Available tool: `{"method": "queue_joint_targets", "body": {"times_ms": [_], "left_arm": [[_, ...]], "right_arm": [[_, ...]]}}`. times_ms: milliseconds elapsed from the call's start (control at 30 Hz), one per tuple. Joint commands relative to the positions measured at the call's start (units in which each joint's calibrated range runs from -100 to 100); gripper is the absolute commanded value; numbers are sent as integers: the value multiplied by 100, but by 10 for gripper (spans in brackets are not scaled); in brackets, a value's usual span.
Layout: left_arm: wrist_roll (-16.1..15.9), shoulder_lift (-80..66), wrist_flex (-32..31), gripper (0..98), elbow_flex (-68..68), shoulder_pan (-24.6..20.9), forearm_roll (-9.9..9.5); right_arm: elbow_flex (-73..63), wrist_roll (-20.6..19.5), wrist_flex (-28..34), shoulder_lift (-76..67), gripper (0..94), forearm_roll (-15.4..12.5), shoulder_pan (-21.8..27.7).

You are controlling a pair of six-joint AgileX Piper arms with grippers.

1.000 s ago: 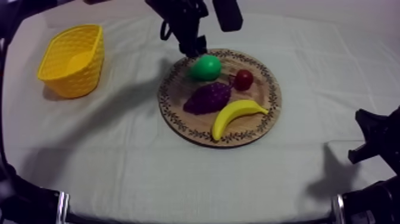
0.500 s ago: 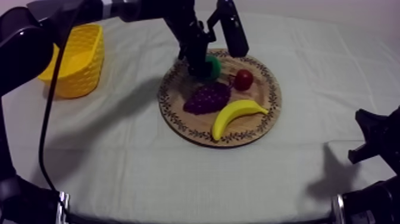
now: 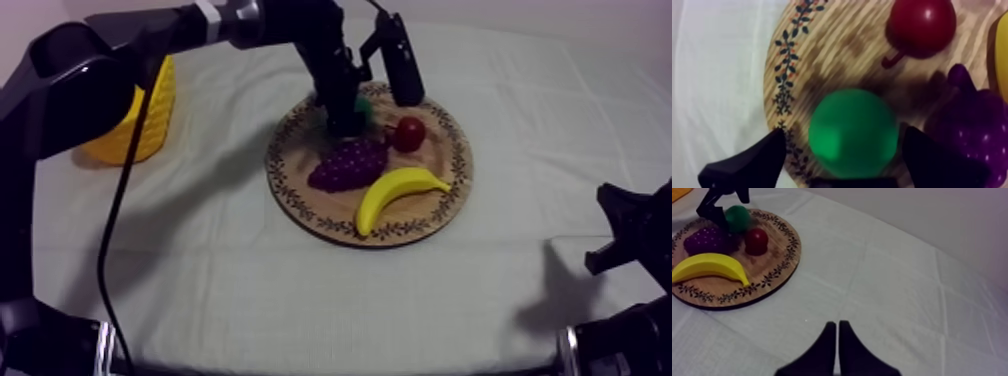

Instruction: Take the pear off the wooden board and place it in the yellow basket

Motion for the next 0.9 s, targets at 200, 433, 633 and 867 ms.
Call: {"method": "queue_joint_targets", "body": {"times_ms": [200, 433, 633, 867], "left_arm": [[-28, 216, 169, 680, -209, 4, 92], [3, 434, 513, 572, -510, 20, 103], [126, -171, 517, 531, -177, -54, 16], [247, -1731, 731, 531, 462, -579, 6]], "right_arm": [[-1, 1, 0, -1, 3, 0, -1], [-1, 1, 0, -1, 3, 0, -1], [-1, 1, 0, -1, 3, 0, -1], [-1, 1, 0, -1, 3, 0, -1]]}}
